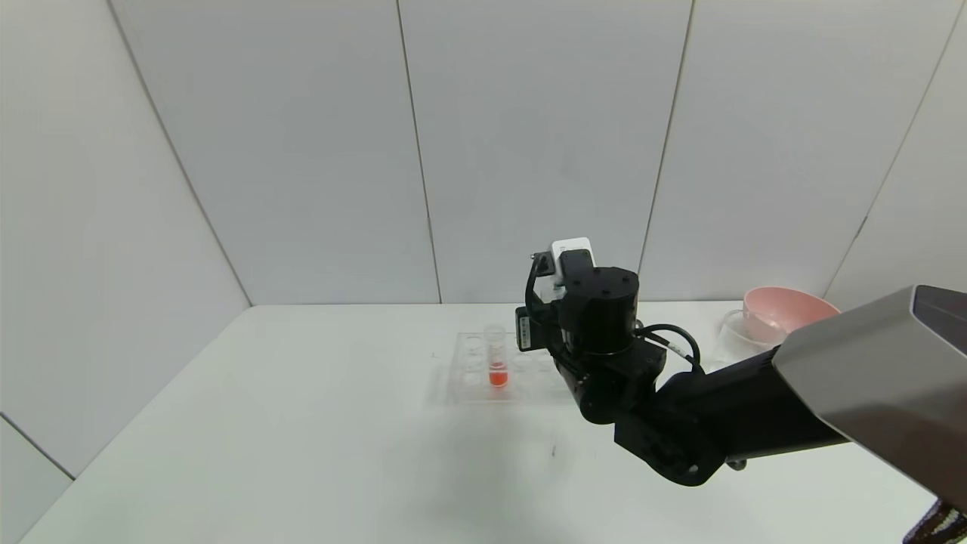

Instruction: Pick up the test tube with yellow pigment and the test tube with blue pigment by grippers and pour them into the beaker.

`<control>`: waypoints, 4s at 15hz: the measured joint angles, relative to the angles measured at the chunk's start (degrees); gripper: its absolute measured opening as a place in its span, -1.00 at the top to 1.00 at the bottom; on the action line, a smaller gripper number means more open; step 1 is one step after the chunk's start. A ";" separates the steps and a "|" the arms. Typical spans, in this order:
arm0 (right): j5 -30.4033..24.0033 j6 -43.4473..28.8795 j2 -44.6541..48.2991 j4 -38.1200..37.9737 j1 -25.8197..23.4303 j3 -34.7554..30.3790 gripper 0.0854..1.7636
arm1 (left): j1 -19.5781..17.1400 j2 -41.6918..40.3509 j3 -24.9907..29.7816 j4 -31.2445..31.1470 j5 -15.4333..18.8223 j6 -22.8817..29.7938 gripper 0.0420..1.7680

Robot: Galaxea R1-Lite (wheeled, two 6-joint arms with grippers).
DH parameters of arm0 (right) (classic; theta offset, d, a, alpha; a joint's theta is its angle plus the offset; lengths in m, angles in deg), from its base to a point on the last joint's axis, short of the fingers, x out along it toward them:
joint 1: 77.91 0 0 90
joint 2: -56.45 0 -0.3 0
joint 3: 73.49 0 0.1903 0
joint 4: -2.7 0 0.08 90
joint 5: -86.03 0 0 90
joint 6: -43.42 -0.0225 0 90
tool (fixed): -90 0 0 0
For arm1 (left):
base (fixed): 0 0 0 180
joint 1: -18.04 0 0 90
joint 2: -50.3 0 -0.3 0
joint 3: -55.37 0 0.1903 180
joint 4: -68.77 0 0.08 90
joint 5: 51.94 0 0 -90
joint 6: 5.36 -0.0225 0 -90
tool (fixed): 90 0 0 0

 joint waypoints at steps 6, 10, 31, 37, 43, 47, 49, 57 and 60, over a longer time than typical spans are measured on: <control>-6.79 1.23 5.29 0.16 -1.07 -5.64 0.41 | 0.00 0.00 0.00 0.00 0.00 0.00 -1.00; -18.27 3.41 14.49 0.06 -3.30 -17.53 0.41 | 0.00 0.00 0.00 0.00 0.00 0.00 -1.00; -73.36 26.12 27.20 -52.30 -51.81 0.69 0.41 | 0.00 0.00 0.00 0.00 0.00 -0.02 -1.00; -73.12 40.58 17.23 -69.49 -56.95 19.52 0.41 | 0.00 0.00 0.00 0.00 0.00 -0.02 -1.00; -64.91 47.86 10.01 -87.75 -56.80 37.13 0.41 | 0.00 0.00 0.00 0.00 0.00 0.00 -1.00; -55.88 56.19 6.80 -91.90 -55.28 42.24 0.41 | 0.00 0.00 0.00 0.00 0.00 -0.02 -1.00; -55.22 56.81 6.01 -91.55 -54.13 42.56 0.41 | 0.00 0.00 0.00 0.02 0.00 -0.02 -1.00; -48.35 63.39 5.24 -93.36 -51.40 42.64 0.41 | 0.00 0.00 0.00 0.00 0.00 0.00 -1.00; -43.56 65.60 5.38 -93.54 -51.29 42.64 0.41 | -0.02 0.00 0.00 0.00 0.00 -0.02 -1.00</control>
